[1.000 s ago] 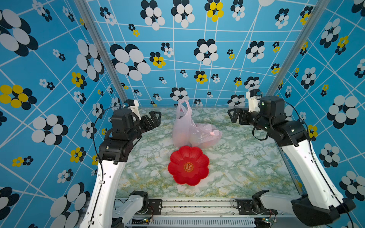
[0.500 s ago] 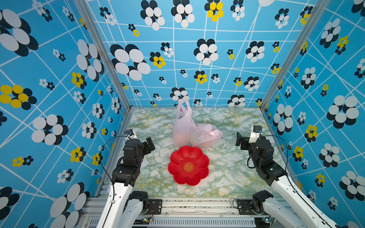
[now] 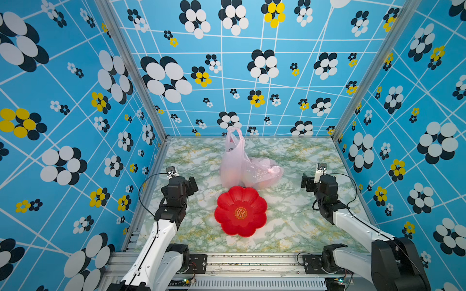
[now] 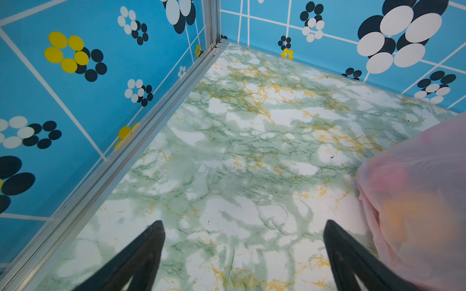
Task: Place the fruits into the plastic bag
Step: Reset both arms
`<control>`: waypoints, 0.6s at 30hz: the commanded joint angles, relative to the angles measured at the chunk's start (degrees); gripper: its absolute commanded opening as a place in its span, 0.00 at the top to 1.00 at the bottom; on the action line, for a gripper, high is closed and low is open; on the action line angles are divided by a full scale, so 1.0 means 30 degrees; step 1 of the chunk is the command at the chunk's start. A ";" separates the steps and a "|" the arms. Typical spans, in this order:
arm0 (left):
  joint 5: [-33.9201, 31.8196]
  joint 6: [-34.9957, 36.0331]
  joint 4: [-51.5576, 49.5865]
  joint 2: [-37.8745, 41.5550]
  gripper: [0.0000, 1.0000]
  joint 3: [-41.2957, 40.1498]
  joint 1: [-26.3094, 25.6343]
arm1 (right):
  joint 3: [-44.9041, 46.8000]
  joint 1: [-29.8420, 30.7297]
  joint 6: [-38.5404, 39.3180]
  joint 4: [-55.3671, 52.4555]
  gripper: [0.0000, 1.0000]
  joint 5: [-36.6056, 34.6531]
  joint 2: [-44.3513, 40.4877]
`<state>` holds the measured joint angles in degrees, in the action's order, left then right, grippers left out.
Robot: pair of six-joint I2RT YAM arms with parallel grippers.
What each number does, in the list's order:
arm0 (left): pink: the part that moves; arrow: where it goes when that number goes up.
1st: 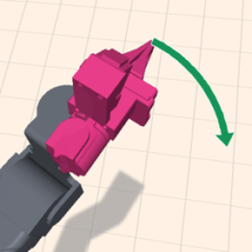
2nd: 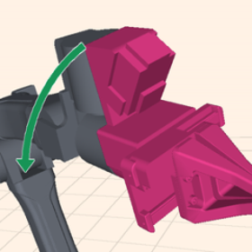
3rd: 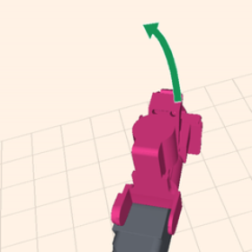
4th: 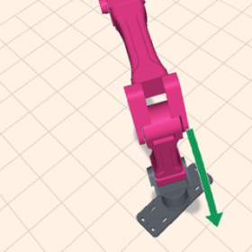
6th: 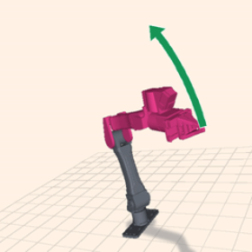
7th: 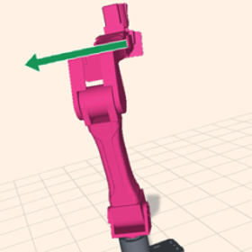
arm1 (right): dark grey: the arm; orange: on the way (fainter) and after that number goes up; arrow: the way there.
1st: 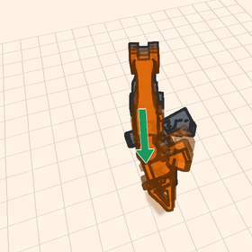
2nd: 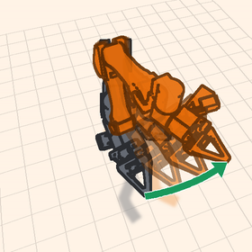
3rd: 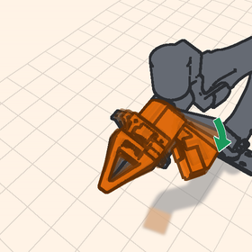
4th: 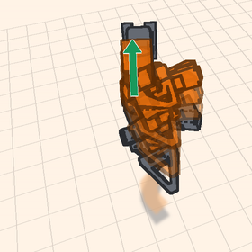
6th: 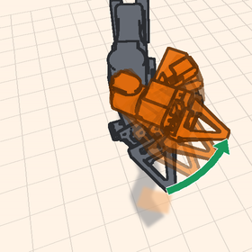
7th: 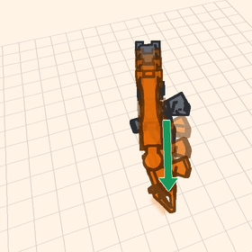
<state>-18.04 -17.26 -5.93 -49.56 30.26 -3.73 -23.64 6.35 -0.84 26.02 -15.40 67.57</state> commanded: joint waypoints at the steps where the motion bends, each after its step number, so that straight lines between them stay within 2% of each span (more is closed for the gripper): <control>1: -0.0150 0.0281 0.1221 -0.0659 0.01 -0.0291 0.0518 | 0.0631 -0.1051 -0.0064 0.2631 0.01 0.0722 0.1104; 6: -0.0003 0.0536 0.3532 -0.2100 0.01 -0.0629 0.0692 | 0.0944 -0.1413 -0.0345 0.5358 0.01 0.0925 0.3186; 11: -0.0356 0.1110 0.6411 -0.3926 0.01 -0.1180 0.0788 | 0.0553 -0.1906 -0.0163 0.7413 0.01 0.3082 0.5654; 14: -0.0192 0.2111 0.7604 -0.4898 0.01 -0.1151 0.0974 | 0.0759 -0.1978 -0.0111 0.9492 0.01 0.3322 0.7205; 18: 0.0652 0.2307 0.9641 -0.6478 0.01 -0.1256 0.1655 | 0.0873 -0.1975 -0.0233 0.9437 0.01 0.3016 0.7096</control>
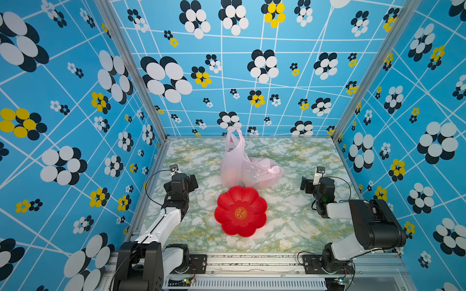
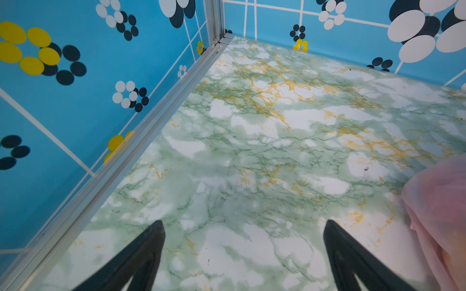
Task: Place the fruits into the plastic bag
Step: Reset both arms
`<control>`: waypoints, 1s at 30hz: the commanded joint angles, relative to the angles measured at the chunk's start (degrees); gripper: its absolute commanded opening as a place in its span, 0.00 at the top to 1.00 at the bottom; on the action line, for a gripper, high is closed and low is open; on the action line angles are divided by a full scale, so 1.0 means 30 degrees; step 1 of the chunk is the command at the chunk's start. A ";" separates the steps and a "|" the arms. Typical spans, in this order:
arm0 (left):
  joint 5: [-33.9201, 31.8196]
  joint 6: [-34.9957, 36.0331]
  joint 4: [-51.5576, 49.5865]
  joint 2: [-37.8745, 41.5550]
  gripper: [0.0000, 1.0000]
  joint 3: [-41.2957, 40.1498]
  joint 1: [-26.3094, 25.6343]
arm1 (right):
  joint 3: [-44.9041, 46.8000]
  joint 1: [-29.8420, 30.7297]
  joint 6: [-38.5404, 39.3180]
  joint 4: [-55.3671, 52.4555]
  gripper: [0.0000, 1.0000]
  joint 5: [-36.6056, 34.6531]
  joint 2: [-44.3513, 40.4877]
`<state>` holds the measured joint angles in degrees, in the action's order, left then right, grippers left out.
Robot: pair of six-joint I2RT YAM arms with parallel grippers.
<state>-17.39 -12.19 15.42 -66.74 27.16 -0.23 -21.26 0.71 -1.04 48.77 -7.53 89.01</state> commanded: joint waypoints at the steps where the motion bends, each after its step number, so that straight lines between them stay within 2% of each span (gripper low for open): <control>1: 0.0478 0.0459 0.3067 -0.1155 0.01 -0.0305 0.0544 | 0.0107 -0.0135 -0.0188 0.1876 0.01 0.0504 -0.0052; 10: 0.2036 0.1916 0.8067 -0.3667 0.01 -0.1522 -0.0144 | 0.0343 -0.0349 -0.0839 0.2578 0.01 -0.0117 0.0051; 14: 0.2645 0.2211 0.8406 -0.3465 0.01 -0.1797 -0.0253 | 0.0473 -0.0633 -0.1045 0.2757 0.01 0.0243 0.0024; 23: 0.4415 0.1743 1.0142 -0.2807 0.01 -0.3120 0.0606 | 0.1731 -0.0633 -0.0688 0.4630 0.01 0.0808 -0.0228; 27: 0.3543 0.0561 1.0321 -0.2287 0.01 -0.3678 0.1229 | 0.1423 -0.0618 -0.0703 0.4306 0.01 0.0768 -0.0098; 30: 0.3967 0.0233 1.0375 -0.3008 0.01 -0.3232 0.1939 | 0.1091 -0.0633 -0.0685 0.3792 0.01 0.0807 -0.0032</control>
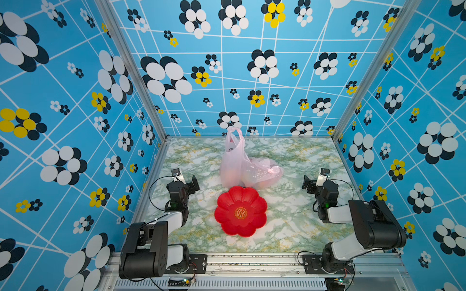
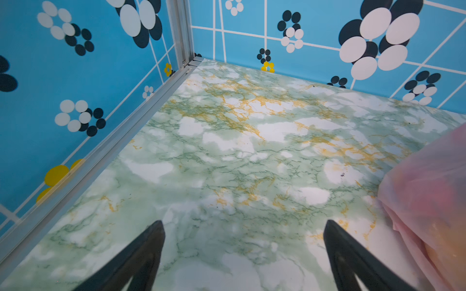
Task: Place the fruits into the plastic bag
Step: Reset both arms
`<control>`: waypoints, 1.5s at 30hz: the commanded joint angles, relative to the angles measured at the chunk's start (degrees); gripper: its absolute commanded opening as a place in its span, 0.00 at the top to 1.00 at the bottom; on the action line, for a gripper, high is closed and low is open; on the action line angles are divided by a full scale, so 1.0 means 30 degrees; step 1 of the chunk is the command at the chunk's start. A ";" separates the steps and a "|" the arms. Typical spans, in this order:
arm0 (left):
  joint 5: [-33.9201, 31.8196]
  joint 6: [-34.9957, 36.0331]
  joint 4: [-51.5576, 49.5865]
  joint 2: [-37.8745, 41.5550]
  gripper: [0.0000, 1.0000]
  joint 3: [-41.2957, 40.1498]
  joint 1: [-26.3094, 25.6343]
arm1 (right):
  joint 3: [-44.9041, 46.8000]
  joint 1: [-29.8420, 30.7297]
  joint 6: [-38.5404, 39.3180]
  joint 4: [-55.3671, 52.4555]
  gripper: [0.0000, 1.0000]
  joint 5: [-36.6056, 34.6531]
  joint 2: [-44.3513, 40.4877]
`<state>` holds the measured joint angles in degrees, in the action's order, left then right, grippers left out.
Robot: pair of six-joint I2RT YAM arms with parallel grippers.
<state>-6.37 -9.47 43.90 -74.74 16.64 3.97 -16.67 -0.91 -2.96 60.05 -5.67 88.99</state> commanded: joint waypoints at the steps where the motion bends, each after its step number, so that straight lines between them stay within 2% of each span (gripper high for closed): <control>1: 0.0496 -0.0482 0.1272 -0.0771 0.01 0.0332 0.0545 | -0.0504 -0.0079 -0.0051 -0.0102 0.01 0.0206 -0.0017; 3: 0.0916 -0.0152 0.2366 -0.2079 0.01 0.0666 0.0668 | -0.0734 -0.0090 0.0006 -0.0520 0.00 0.0275 -0.0015; 5: 0.0923 -0.0036 0.0901 -0.1855 0.01 0.1170 0.0395 | -0.0850 -0.0050 0.0051 -0.0749 0.01 0.0394 -0.0043; 9: 0.1719 0.0396 0.3556 -0.1840 0.01 -0.0205 0.0318 | -0.1054 -0.0057 0.0102 -0.1154 0.00 0.0521 -0.0046; 13: 0.2233 0.0981 0.3809 -0.2216 0.01 -0.0071 -0.0023 | -0.1501 -0.0060 0.0090 -0.1853 0.01 0.0551 0.0043; 17: 0.2671 0.2859 0.5034 -0.4771 0.01 0.0805 -0.1209 | -0.1596 -0.0052 0.0161 -0.2083 0.01 0.0574 0.0014; 19: 0.1357 0.2913 0.1461 -0.4277 0.01 0.2109 -0.1767 | -0.1641 -0.0028 0.0190 -0.2196 0.01 0.0506 0.0007; 21: 0.1277 0.3058 0.2820 -0.4675 0.01 0.1823 -0.1820 | -0.1762 0.0035 0.0269 -0.2401 0.01 0.0441 0.0012; 45: 0.1419 0.2983 0.2451 -0.4501 0.01 0.1817 -0.1763 | -0.1741 0.0053 0.0238 -0.2348 0.00 0.0397 0.0000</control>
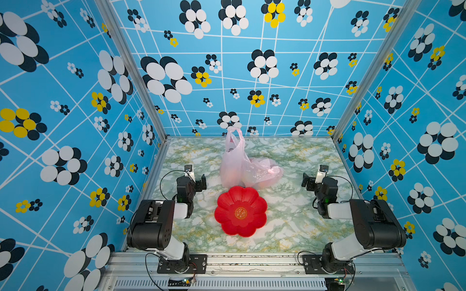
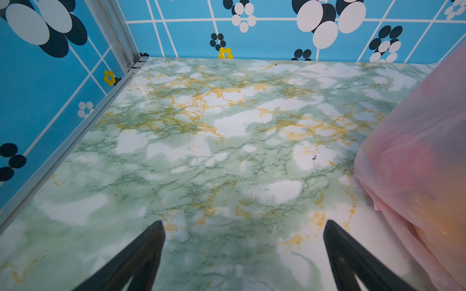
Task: Place the fruits into the plastic bag
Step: Reset both arms
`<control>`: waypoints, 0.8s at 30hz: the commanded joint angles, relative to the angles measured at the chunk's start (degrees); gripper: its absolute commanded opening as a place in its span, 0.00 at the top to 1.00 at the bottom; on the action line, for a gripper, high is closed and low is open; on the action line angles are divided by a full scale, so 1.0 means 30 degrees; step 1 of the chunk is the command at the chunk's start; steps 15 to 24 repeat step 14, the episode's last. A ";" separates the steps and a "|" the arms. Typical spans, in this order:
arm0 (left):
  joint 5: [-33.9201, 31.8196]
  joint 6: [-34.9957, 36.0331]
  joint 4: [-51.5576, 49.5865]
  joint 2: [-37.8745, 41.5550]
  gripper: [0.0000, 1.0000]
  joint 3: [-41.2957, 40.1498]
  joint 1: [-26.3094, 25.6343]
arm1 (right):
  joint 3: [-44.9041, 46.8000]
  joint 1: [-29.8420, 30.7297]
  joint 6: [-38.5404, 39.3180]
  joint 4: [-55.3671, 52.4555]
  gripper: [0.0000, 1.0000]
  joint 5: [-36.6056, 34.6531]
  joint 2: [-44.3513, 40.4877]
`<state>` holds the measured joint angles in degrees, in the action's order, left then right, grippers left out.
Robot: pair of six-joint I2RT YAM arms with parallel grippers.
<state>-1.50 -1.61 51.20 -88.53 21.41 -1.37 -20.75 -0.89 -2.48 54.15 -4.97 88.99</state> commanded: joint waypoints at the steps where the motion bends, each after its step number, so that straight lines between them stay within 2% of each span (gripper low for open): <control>1: -0.0228 0.0361 0.0036 0.0096 0.01 0.0273 0.0012 | -0.0377 0.0060 0.0088 -0.0367 0.01 0.0163 -0.0001; 24: -0.0239 0.0360 0.0074 0.0067 0.01 0.0219 0.0016 | -0.0335 0.0146 0.0451 -0.0286 0.01 0.0746 0.0036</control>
